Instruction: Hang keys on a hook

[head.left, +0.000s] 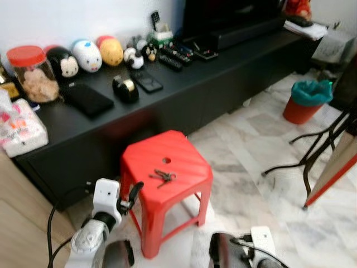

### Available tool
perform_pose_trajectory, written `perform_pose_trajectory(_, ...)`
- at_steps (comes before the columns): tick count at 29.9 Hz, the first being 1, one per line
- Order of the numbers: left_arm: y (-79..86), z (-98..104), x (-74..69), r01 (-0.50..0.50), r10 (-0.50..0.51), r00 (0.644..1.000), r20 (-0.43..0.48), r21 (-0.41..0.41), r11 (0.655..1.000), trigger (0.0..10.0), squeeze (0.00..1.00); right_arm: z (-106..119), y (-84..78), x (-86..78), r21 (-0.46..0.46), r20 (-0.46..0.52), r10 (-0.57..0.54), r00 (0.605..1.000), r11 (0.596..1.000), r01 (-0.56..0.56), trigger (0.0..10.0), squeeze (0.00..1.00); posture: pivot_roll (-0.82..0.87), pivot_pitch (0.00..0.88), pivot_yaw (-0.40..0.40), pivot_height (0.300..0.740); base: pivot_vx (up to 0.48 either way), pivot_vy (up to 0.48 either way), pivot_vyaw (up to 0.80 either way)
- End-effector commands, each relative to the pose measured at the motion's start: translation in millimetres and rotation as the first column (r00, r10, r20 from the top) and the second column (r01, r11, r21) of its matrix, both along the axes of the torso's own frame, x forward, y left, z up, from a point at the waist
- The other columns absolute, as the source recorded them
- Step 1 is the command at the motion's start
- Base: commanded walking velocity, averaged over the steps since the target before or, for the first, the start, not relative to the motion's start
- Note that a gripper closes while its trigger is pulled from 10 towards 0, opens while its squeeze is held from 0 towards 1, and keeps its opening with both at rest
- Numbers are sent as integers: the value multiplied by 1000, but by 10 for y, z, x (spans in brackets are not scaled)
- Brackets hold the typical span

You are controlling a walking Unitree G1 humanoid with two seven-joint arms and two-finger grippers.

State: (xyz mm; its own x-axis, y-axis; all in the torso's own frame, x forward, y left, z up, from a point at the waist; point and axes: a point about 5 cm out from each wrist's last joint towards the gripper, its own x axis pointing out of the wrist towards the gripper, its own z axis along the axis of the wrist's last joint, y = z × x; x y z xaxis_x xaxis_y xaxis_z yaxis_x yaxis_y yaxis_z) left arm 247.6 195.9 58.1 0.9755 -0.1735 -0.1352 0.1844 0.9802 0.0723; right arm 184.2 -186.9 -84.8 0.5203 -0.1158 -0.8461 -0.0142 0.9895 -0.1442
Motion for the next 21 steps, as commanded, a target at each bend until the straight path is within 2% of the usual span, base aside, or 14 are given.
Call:
perform_pose_trajectory(1,-46,-3,11,15,-15,1000,-4,9,1000,10000,0,-87,-17,-187,-1,-78,-4,997,1000,4,10000,0,72,53,-101,567,0,0,0)
perform_pose_trajectory(21,-60,43,20,15,-16,999,28,12,1000,10000,0,-93,-24,-204,0,-81,-7,997,1000,7,10000,0,72,54,-100,567,0,0,0)
